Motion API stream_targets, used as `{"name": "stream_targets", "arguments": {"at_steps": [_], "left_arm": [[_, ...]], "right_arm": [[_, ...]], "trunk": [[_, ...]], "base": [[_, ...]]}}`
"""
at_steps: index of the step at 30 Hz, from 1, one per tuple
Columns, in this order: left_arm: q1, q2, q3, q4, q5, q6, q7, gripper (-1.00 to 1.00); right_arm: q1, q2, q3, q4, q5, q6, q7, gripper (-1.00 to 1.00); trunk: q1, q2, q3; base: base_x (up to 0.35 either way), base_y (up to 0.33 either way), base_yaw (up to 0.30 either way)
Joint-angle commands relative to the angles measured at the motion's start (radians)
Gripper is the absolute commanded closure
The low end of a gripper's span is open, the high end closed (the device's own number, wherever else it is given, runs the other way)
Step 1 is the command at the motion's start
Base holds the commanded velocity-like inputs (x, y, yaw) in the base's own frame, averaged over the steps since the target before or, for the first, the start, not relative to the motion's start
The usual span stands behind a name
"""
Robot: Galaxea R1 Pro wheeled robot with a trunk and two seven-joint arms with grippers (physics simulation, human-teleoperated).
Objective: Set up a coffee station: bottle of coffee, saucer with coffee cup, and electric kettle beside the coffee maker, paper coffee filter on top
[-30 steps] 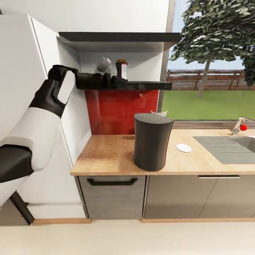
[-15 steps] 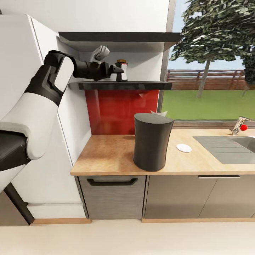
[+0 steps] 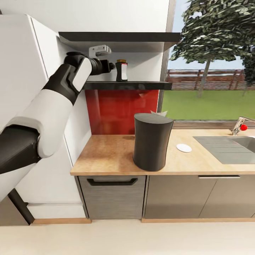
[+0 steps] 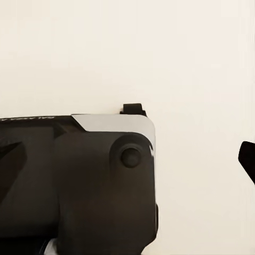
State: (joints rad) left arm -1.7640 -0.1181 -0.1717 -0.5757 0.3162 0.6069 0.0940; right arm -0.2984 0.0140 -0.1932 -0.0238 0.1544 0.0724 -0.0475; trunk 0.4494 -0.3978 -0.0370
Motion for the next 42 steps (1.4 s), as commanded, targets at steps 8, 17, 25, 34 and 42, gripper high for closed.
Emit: {"name": "stream_targets", "arguments": {"at_steps": [8,17,25,34,42], "left_arm": [[-0.055,-0.038,-0.004,0.177,-0.085,-0.147,0.058,-1.00],[-0.045,-0.038,-0.010,0.185,-0.117,-0.223,0.057,-1.00],[-0.045,-0.038,-0.017,0.189,-0.177,-0.243,0.062,-1.00],[-0.043,-0.037,-0.017,0.182,-0.179,-0.247,0.059,-1.00],[-0.038,-0.036,-0.017,0.180,-0.179,-0.246,0.059,-1.00]], "right_arm": [[0.001,-0.002,-0.009,-0.002,0.008,0.004,-0.006,-1.00],[0.001,-0.002,-0.009,-0.002,0.007,0.005,-0.008,-1.00],[0.001,-0.002,-0.009,-0.002,0.007,0.006,-0.008,-1.00],[0.001,-0.002,-0.009,-0.004,0.006,0.006,-0.008,-1.00],[0.001,0.001,-0.009,-0.005,0.005,0.005,-0.008,-1.00]], "trunk": [[0.001,-0.002,-0.002],[0.001,-0.002,-0.002],[0.001,-0.002,-0.002],[0.001,-0.002,-0.002],[0.001,-0.002,-0.002]], "base": [[0.000,0.000,0.000],[0.000,0.000,0.000],[0.000,0.000,-0.009],[0.072,0.000,-0.215],[0.199,0.000,-0.036]]}}
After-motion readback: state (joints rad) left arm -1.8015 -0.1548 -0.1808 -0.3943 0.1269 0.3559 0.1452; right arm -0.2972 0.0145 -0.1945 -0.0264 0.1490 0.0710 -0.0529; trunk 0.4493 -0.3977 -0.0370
